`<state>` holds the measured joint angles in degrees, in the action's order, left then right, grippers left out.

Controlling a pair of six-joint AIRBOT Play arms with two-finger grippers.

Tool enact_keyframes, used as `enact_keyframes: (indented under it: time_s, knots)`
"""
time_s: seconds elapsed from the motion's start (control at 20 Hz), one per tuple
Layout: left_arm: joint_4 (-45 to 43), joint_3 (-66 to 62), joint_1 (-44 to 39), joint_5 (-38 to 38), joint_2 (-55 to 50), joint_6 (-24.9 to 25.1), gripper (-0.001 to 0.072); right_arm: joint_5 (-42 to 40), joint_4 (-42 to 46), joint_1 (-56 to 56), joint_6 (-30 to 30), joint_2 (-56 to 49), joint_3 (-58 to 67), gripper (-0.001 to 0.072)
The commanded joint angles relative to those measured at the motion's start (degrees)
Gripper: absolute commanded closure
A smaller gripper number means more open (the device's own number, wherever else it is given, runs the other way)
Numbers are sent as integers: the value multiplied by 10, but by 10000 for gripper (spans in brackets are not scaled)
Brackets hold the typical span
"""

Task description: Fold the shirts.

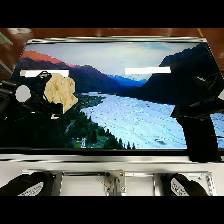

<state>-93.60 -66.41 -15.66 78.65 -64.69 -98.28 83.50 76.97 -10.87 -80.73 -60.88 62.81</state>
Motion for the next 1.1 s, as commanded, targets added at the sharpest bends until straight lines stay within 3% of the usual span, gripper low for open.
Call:
enact_keyframes:
  time_s: [0.0,0.7,0.8,1.05]
  knots:
    - [0,0,0,0,0,0,14,0,0,0,0,0,0,39]
    - [0,0,0,0,0,0,14,0,0,0,0,0,0,40]
    - [0,0,0,0,0,0,14,-33,-19,0,0,0,0,40]
    - [6,1,-1,-52,0,-6,14,-42,-65,0,0,0,0,40]
